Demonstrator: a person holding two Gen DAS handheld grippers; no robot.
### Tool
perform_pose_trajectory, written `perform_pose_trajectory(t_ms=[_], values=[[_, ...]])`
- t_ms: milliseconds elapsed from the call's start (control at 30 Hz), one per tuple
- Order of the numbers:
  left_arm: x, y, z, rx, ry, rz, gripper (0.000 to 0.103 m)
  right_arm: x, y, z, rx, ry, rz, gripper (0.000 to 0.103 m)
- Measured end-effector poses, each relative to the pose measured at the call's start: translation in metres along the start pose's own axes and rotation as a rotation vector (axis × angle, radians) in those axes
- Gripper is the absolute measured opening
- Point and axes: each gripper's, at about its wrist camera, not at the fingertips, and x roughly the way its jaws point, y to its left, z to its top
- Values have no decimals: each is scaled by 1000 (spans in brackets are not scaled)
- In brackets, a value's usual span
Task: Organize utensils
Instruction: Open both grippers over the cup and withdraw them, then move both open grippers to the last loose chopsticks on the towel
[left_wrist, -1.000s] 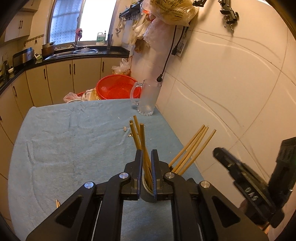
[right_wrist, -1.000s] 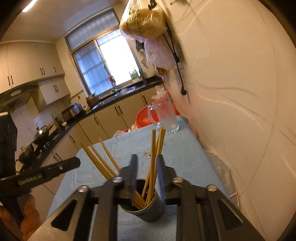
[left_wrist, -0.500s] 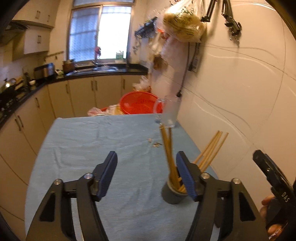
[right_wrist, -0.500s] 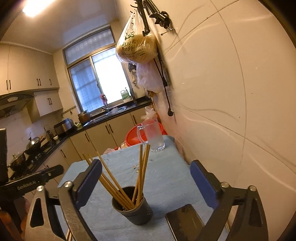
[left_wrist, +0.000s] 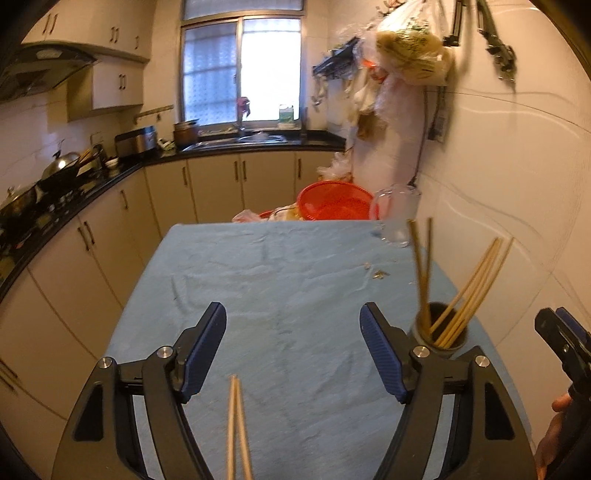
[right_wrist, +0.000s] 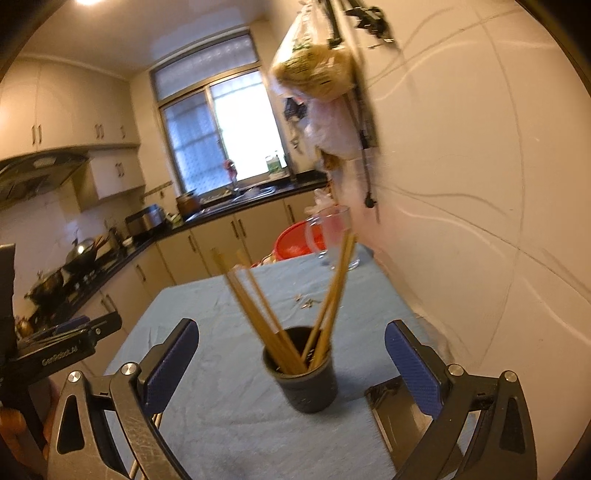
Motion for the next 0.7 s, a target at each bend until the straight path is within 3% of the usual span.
perform_pose_trajectory(t_ms=[500,700], values=[[16,81,-45,-112,109,104,74,42,70,-55,-127,185,93,103],[32,114,-73,-147,219,94,74,55,80,-69,-158,246,85,103]])
